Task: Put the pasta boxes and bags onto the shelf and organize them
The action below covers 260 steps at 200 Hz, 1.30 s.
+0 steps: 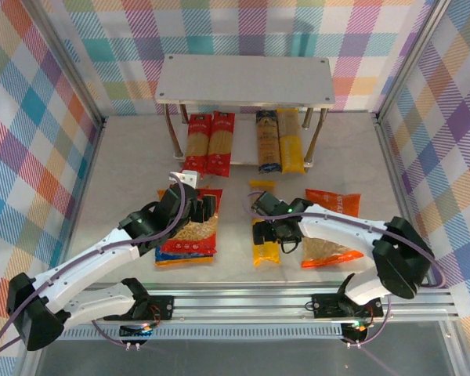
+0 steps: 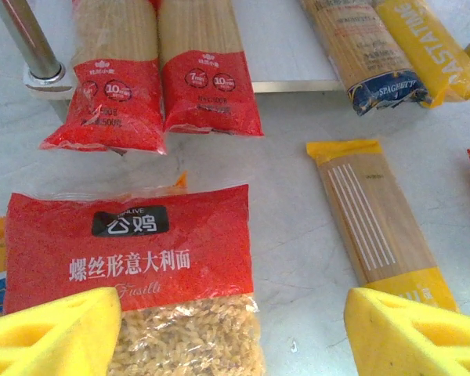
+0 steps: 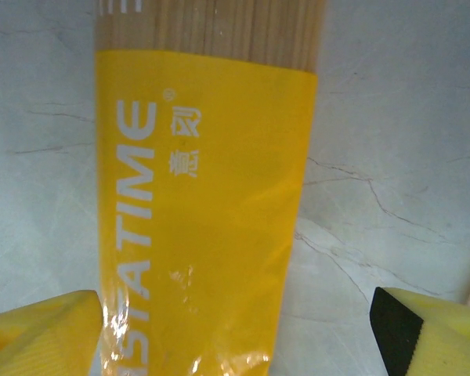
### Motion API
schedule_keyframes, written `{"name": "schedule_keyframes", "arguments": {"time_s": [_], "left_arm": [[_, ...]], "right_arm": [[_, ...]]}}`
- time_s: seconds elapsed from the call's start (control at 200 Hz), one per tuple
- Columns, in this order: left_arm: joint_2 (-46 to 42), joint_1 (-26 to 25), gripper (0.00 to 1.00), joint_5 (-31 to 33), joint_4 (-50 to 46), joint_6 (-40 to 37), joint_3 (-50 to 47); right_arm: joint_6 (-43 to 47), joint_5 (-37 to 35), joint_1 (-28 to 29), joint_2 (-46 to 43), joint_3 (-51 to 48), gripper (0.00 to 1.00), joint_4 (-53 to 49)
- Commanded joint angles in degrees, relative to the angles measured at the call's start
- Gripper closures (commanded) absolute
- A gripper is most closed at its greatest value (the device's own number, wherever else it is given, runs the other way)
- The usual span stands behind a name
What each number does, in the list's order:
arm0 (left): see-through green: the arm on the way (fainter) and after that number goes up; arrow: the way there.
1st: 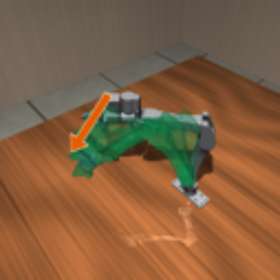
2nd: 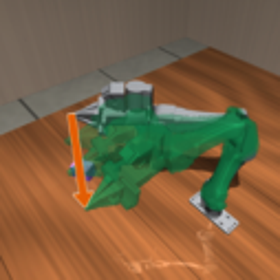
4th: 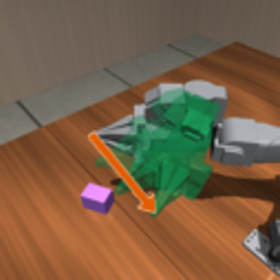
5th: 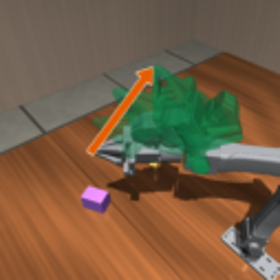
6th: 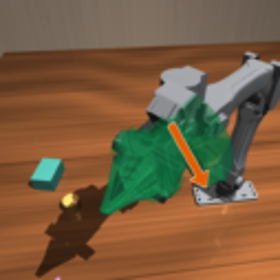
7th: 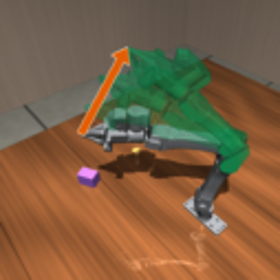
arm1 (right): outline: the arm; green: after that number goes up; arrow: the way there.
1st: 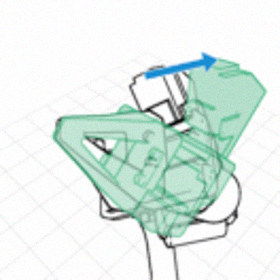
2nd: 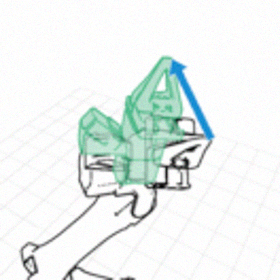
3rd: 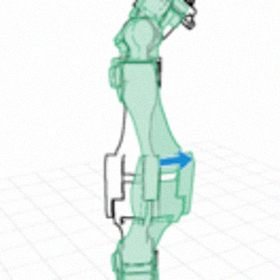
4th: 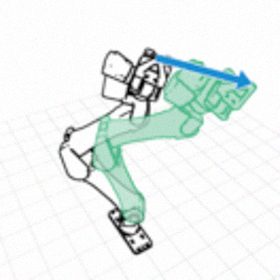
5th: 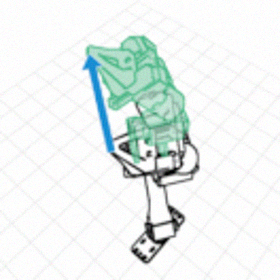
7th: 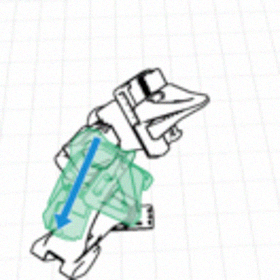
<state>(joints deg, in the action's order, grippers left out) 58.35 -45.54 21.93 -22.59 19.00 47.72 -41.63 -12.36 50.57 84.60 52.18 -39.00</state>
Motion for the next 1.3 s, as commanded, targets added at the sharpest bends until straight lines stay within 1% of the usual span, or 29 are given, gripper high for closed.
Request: {"name": "schedule_keyframes", "arguments": {"time_s": [0.0,0.275,0.575,0.73,0.86,0.98,1.02,1.295], "left_arm": [[0.64,0.67,0.23,-1.55,-1.08,1.44,0.10],[-0.66,3.04,0.22,-3.78,0.00,1.91,-1.28],[-1.66,4.96,0.22,-5.58,0.81,2.25,-3.01],[-1.63,5.28,0.22,-6.10,1.23,2.35,-3.44],[-2.40,5.58,0.22,-6.12,1.49,2.28,-4.02],[-2.69,5.97,0.21,-6.36,1.71,2.19,-4.30],[-2.60,6.13,0.21,-6.62,1.98,2.16,-4.31],[-1.32,6.60,0.21,-7.74,4.08,2.11,-3.96]], "right_arm": [[-2.92,-0.62,0.23,2.47,1.85,0.10,1.44],[-2.66,1.59,0.50,7.28,3.71,0.07,3.19],[-2.94,3.83,0.59,13.08,5.77,0.04,2.66],[-2.54,5.31,0.59,15.91,7.66,0.05,2.08],[-2.21,6.18,0.59,17.83,8.51,0.08,0.65],[-2.19,7.35,0.59,18.23,7.47,0.17,0.53],[-2.19,7.90,0.61,18.23,6.95,0.21,0.75],[-1.81,11.40,1.05,17.03,4.00,0.54,1.82]]}}
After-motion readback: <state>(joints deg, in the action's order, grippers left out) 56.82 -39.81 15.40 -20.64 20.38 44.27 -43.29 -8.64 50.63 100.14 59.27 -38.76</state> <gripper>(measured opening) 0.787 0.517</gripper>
